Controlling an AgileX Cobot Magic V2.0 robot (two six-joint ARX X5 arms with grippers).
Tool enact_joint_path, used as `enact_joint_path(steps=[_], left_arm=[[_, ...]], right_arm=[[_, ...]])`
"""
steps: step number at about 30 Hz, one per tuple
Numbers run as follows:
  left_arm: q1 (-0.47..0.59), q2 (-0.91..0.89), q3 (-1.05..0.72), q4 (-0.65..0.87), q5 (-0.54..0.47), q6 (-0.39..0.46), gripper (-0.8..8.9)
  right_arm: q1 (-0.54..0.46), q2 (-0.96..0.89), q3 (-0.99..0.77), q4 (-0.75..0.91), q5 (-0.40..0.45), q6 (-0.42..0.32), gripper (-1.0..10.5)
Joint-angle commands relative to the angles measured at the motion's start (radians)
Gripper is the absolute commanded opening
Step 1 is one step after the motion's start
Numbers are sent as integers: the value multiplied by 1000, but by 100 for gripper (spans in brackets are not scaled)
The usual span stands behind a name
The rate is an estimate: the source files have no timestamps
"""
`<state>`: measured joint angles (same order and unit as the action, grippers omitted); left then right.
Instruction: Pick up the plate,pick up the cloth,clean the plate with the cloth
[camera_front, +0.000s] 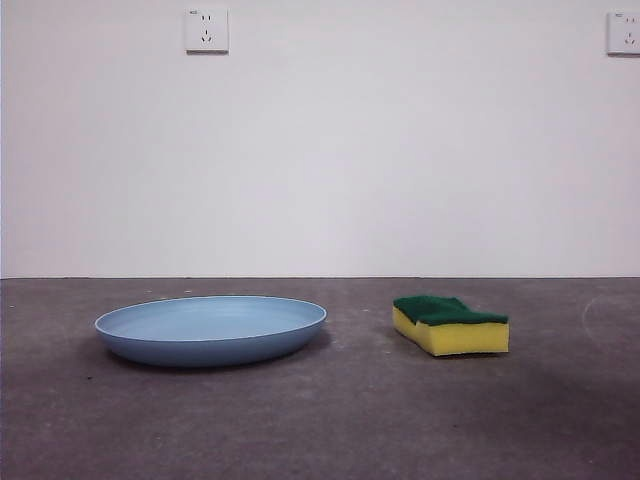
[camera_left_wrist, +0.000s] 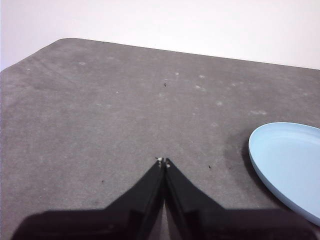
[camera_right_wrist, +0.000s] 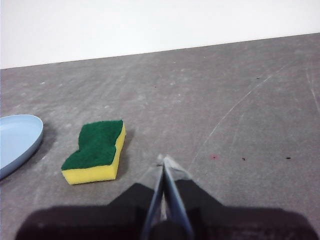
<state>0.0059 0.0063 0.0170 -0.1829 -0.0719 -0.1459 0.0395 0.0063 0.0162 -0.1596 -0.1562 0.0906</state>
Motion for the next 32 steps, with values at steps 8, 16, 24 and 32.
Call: enact_joint_path(steps=[8,16,24,32], left_arm=[[2,-3,-13,18,4,1,-2],[2,-1,47,9,110,-109,-6],[2,120,271,-49,134,-137,-6],[2,406,564,-209,296,-47,-6]], right_arm=[[1,0,-11,-6,2,110,-1],[1,27,69,-6,0,319,-11],[1,217,303,-6,-5,341,-11],[1,502,595,-74,-172,243,-10]])
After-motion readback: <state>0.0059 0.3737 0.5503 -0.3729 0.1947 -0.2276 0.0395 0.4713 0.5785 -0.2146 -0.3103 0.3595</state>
